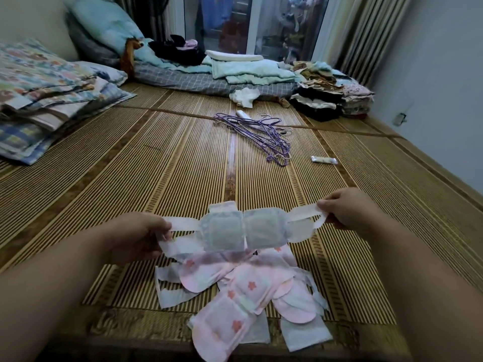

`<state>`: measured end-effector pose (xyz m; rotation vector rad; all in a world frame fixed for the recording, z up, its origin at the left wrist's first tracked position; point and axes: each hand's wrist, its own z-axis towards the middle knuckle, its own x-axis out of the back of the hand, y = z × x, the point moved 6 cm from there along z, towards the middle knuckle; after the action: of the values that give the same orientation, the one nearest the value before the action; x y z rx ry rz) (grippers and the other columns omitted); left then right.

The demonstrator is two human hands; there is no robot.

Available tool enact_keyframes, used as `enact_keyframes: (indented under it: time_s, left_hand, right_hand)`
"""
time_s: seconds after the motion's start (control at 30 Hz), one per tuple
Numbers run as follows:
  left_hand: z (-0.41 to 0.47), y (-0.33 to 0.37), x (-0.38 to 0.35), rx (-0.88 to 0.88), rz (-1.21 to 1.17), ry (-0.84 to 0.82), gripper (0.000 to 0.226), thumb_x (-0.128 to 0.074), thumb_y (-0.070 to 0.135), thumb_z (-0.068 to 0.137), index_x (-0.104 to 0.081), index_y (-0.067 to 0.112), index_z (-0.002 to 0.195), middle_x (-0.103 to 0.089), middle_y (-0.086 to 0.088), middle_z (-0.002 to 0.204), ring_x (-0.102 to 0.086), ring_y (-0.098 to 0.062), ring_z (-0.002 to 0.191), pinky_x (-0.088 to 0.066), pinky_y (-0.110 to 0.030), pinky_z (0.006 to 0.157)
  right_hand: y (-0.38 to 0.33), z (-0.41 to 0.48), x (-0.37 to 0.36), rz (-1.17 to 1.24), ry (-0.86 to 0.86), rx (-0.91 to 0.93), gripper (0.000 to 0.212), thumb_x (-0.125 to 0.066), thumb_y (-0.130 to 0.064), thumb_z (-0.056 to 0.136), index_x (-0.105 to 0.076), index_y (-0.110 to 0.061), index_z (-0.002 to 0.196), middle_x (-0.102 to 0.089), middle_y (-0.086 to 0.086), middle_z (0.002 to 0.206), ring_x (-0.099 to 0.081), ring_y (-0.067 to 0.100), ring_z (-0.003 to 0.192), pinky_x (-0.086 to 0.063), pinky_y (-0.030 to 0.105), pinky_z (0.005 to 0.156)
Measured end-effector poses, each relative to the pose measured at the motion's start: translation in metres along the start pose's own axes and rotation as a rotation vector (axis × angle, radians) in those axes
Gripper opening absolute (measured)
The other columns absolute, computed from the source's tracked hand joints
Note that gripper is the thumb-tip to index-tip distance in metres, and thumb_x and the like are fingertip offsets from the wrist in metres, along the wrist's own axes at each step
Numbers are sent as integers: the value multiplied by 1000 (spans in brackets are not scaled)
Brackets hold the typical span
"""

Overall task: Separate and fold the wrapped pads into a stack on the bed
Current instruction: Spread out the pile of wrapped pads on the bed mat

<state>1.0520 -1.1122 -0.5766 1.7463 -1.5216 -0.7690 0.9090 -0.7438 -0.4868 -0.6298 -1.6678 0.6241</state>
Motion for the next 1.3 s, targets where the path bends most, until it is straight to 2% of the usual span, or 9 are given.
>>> enact_keyframes:
  time_s: [0.17,0.3,0.43,0.6,0.7,0.83,1.07,1.2,1.3]
  left_hand:
    - [10,8,-22,-64,55,184,14,-55,6,91,-63,-4,94,-63,-17,80,-63,-23,64,-54,-33,53]
    - [20,18,-38,-151,211,249,15,-57,10,91,-64,4,102,-69,-16,91,-68,-27,82,-58,-43,74]
    - [19,32,-42,-291,392,327,26,-65,19,87,-63,16,113,-66,2,85,-65,-13,76,-50,-27,57]
    - [14,38,-43,-348,341,340,12,-69,18,84,-67,23,94,-71,1,81,-68,-14,70,-56,-30,57]
    - [12,35,-42,-339,343,330,10,-69,19,83,-66,25,91,-71,-1,85,-69,-18,77,-59,-41,73]
    - [9,33,-41,-313,359,311,3,-67,20,84,-70,19,84,-72,-4,82,-69,-20,76,-58,-40,73]
    - [10,46,-66,-328,328,252,8,-67,13,84,-72,11,78,-71,-8,76,-65,-19,68,-55,-32,61]
    - [23,53,-108,-333,340,177,9,-67,10,83,-73,9,76,-71,-8,71,-62,-14,58,-53,-27,57]
    - [34,49,-129,-309,369,87,9,-64,16,87,-72,11,88,-72,-5,81,-66,-12,65,-54,-30,64]
  right_hand:
    - [25,21,-45,-45,-11,-92,14,-61,-10,90,-69,-7,101,-66,7,85,-65,23,82,-57,40,78]
    - [26,25,-61,-165,19,-42,16,-62,-15,88,-71,-12,101,-70,4,88,-63,18,79,-50,29,63]
    - [1,21,-77,-159,11,63,14,-67,-19,84,-69,-18,97,-65,-3,77,-63,11,68,-45,24,51]
    - [-28,12,-117,-74,-154,88,32,-66,-6,83,-66,-13,113,-67,0,79,-67,12,67,-59,29,61]
    - [-35,7,-142,-20,-279,33,35,-54,-1,88,-62,-10,121,-70,9,89,-70,18,75,-60,35,70]
    - [-34,2,-154,2,-384,-13,45,-37,5,91,-55,-9,129,-69,14,96,-70,25,85,-57,37,74]
    - [-25,12,-107,114,-90,63,28,-53,-3,87,-66,-14,110,-72,0,88,-70,7,71,-47,21,52]
    - [-11,6,-98,23,-69,76,27,-55,-8,87,-67,-15,109,-71,3,98,-68,14,83,-58,39,74]
    - [0,2,-98,-20,-60,89,26,-54,-9,89,-68,-17,109,-71,-1,101,-65,14,89,-56,41,82]
